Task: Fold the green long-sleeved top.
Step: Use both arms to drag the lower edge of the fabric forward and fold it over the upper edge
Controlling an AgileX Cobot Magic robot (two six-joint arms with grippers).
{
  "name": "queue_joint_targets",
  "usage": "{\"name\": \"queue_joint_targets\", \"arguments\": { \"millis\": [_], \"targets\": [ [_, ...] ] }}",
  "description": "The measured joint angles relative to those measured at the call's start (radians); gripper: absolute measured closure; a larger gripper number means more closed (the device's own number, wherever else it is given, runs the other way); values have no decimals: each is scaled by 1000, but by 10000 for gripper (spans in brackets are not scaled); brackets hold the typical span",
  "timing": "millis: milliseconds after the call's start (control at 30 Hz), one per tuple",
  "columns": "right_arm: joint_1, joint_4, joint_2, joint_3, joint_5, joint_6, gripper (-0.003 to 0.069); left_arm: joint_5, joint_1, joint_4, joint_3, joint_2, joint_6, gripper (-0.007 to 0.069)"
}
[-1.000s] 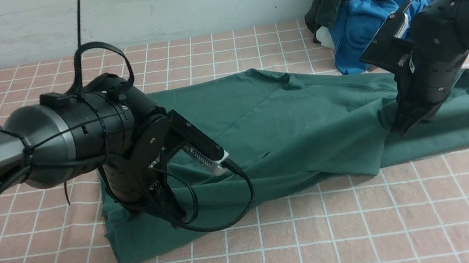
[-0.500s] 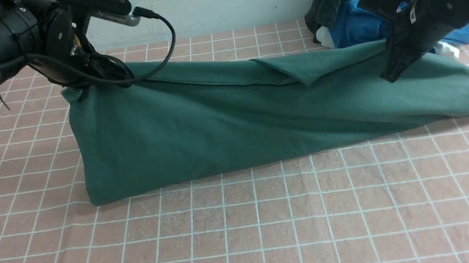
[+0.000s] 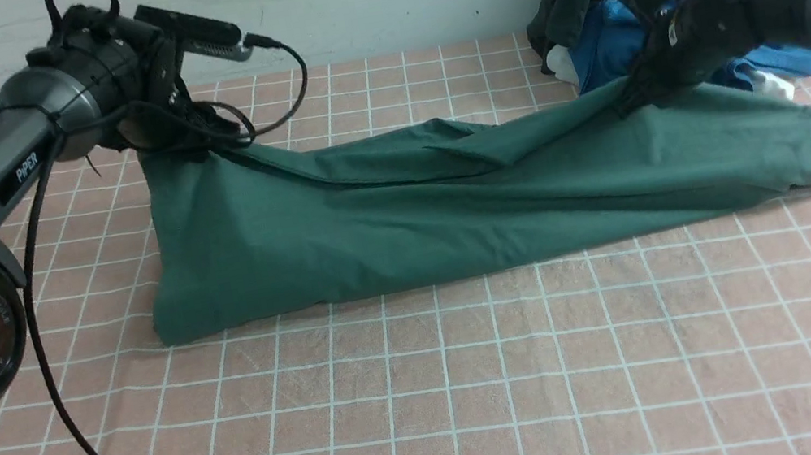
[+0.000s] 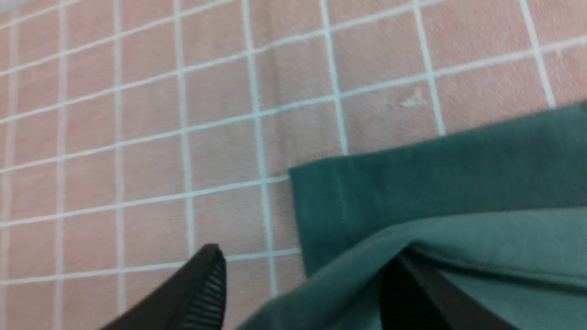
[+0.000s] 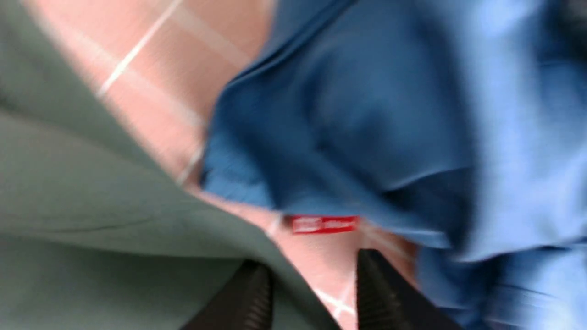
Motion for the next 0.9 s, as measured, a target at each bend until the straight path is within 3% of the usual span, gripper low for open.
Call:
{"name": "queue_joint_targets", "arguments": {
  "millis": [133,233,267,333,467,567,633,733,900],
  "targets": [
    [5,107,-28,-95,167,-1,379,123,0,-1,-37,-64,23,230],
    [21,323,-27,-109,250,-202,487,164,-2,-28,-48,-124,78,354],
    [23,338,-25,-110,258,-215,501,165,-2,-31,-49,-126,84,371],
    [31,553,24,-110,298,-407,601,203,-2,-71,-51,-138,115,475],
    [42,779,109,-110,311,-657,664,298,-6,-169,-47,-138,192,594],
    [56,864,175,-110,207,-780,670,320,-20,-252,-44,-140,256,620],
    [63,939,213,-114,27,-856,671,320,-36,-338,-44,-147,299,628],
    [67,1035,263,-125,-240,-873,671,319,-60,-413,-37,-163,348,628],
    [58,1184,283,-184,-455,-873,646,319,-93,-457,36,-202,389,628]
  ]
}}
